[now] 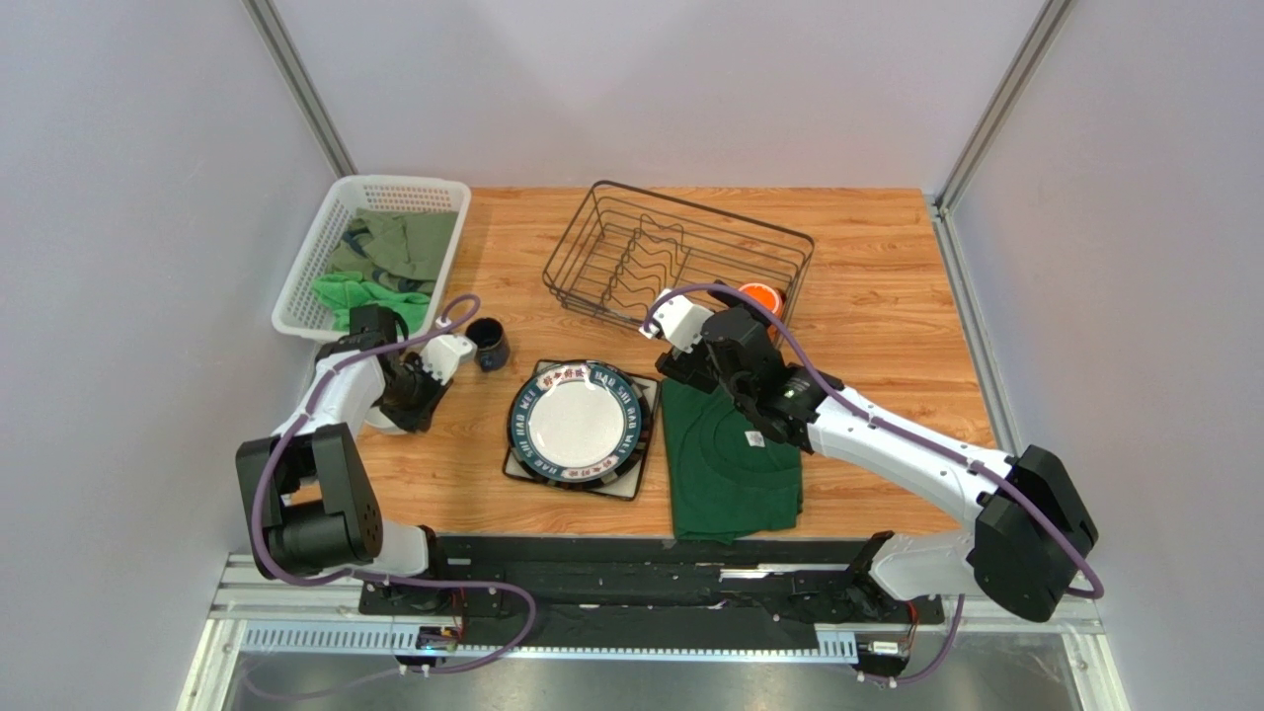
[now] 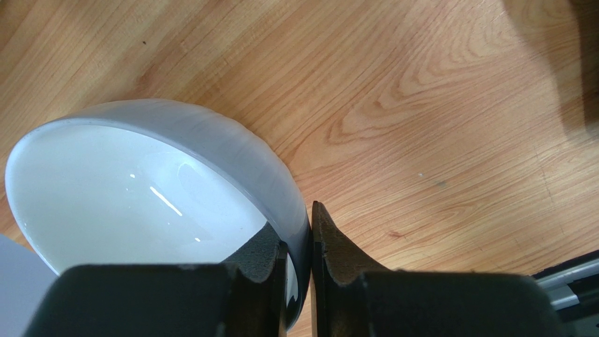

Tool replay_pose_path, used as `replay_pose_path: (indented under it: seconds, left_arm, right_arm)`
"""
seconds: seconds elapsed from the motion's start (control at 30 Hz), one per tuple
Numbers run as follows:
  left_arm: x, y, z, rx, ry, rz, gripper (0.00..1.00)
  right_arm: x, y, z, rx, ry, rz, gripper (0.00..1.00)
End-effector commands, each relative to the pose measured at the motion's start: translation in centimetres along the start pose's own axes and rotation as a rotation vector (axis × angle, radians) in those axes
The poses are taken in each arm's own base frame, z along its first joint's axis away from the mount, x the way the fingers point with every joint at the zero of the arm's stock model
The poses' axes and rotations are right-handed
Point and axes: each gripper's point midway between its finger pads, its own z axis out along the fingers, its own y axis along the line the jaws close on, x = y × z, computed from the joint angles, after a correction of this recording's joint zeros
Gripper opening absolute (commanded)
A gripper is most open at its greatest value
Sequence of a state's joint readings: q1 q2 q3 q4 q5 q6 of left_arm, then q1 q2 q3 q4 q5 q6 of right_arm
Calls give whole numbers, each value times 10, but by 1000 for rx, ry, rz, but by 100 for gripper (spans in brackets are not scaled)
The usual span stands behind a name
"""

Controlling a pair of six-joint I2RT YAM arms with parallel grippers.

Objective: Unload the mixed dishes from the dish rack
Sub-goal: Place the bowl at the center of the board.

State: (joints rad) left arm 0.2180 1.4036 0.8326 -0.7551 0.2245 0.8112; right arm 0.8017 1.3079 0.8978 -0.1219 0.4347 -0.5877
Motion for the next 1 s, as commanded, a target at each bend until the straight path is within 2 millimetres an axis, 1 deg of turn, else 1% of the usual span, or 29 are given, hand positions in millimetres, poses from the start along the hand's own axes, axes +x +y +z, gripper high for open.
replay_pose_path:
  seconds: [0.0, 0.23, 0.3, 0.37, 0.47, 0.57, 0.73, 0.97]
  left_arm:
    - [10, -21, -1, 60, 16, -27, 19]
    - [10, -33, -6, 86, 10, -10, 24]
    - [9, -36, -7, 90, 5, -4, 27]
    - [10, -38, -8, 92, 4, -4, 30]
    - [11, -39, -8, 91, 9, 0, 32]
    - [13, -38, -8, 86, 16, 5, 37]
    - [16, -36, -7, 74, 32, 8, 38]
    - [21, -27, -6, 25, 58, 21, 38]
  right_arm:
    - [-10, -6, 3, 23, -37, 36, 100]
    - [-7, -7, 6, 28, -22, 38, 100]
    - [-6, -7, 6, 30, -19, 39, 100]
    - [-4, -7, 7, 31, -13, 38, 100]
    - [-4, -8, 7, 34, -11, 40, 100]
    - [-1, -9, 8, 39, -3, 40, 100]
    - [0, -13, 8, 46, -2, 48, 100]
    - [0, -14, 7, 45, -2, 51, 100]
